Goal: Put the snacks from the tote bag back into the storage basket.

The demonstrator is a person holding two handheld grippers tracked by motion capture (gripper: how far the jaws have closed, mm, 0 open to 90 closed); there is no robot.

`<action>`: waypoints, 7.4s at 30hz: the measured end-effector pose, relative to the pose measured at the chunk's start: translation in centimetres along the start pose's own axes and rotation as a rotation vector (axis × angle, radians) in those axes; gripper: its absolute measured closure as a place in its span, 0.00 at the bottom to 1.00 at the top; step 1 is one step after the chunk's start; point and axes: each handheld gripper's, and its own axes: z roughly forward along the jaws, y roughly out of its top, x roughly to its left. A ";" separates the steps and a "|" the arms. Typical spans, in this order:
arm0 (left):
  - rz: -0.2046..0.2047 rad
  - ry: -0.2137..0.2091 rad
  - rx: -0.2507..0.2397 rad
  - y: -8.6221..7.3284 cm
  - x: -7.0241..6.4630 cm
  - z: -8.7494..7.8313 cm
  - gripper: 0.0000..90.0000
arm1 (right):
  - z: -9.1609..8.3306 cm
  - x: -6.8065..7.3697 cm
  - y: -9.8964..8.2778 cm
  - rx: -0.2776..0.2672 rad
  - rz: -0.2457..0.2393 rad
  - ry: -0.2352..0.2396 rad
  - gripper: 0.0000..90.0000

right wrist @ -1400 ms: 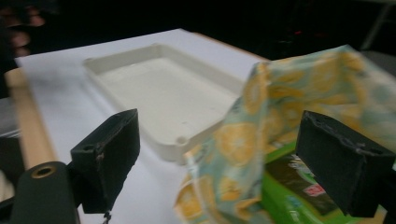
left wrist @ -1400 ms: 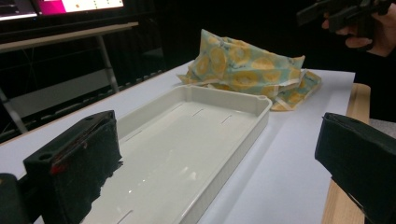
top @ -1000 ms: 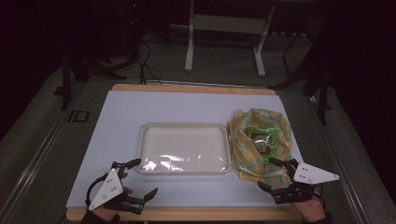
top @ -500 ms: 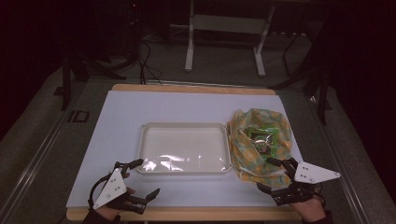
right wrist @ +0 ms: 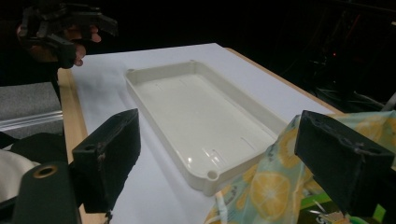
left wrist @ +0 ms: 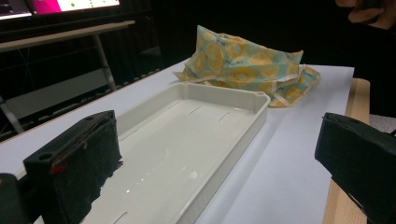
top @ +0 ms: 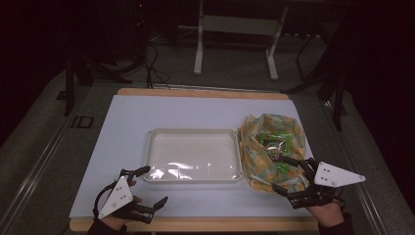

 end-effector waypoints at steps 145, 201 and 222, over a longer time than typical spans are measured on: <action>0.029 -0.018 -0.003 0.2 -0.5 0.2 0.01 | 5.8 -12.0 -8.2 0.424 0.499 -0.356 0.99; 0.032 -0.016 0.000 0.2 -0.5 0.4 0.01 | -1.4 -10.5 -3.5 0.148 0.522 -0.524 0.99; 0.037 -0.020 0.003 0.2 -0.4 0.6 0.01 | -3.2 -10.0 -1.0 0.083 0.538 -0.575 0.99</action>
